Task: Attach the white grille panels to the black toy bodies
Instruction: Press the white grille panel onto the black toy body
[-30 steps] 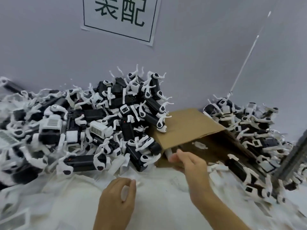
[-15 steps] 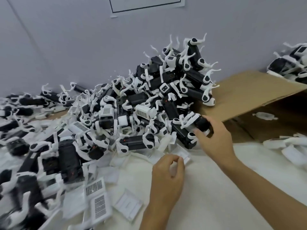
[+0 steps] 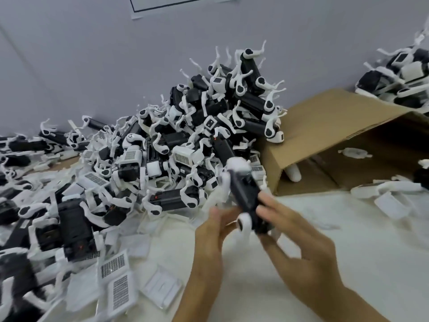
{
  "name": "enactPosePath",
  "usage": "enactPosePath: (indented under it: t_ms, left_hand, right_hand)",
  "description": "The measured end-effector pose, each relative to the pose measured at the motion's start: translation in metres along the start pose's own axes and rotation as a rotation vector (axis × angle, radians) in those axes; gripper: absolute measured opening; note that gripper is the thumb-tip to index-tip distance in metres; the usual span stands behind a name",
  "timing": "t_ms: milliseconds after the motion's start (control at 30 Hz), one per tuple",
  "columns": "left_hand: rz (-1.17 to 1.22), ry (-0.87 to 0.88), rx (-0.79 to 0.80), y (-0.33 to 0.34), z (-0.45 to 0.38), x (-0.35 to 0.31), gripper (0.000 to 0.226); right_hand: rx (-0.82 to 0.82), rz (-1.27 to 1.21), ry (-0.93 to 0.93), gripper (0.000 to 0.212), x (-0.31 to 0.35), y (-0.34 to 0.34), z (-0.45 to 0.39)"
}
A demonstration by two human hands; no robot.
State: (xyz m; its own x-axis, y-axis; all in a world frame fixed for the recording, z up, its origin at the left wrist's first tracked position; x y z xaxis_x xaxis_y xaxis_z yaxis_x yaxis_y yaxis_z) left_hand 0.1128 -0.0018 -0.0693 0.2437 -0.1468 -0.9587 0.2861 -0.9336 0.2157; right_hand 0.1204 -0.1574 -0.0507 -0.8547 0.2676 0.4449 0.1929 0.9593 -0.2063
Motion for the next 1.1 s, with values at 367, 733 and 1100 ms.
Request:
enactPosePath:
  t_ms: [367, 733, 1100]
  left_hand:
    - [0.277, -0.150, 0.063, 0.007, 0.008, -0.011, 0.062]
    - [0.231, -0.253, 0.150, 0.018, 0.013, 0.001, 0.057]
    - [-0.021, -0.096, 0.281, 0.013, 0.016, -0.009, 0.034]
  right_hand:
    - [0.188, -0.132, 0.587, 0.083, 0.003, 0.009, 0.022]
    - [0.127, -0.009, 0.518, 0.060, 0.005, 0.000, 0.014]
    - [0.201, -0.003, 0.551, 0.071, -0.003, -0.004, 0.016]
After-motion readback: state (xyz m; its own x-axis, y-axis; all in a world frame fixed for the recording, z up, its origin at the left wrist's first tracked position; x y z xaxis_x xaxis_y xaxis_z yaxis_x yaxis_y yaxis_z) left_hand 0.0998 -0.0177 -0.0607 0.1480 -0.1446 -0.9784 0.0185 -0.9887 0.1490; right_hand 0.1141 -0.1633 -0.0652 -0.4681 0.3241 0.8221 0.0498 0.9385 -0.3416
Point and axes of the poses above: each hand's wrist, its own z-axis away from the middle knuckle, its own y-axis out of the palm, x = y × z, the point moved 4 cm from there along -z, towards the middle knuckle, and after that the axes turned 4 degrees about -x, right-handed, at the moved point
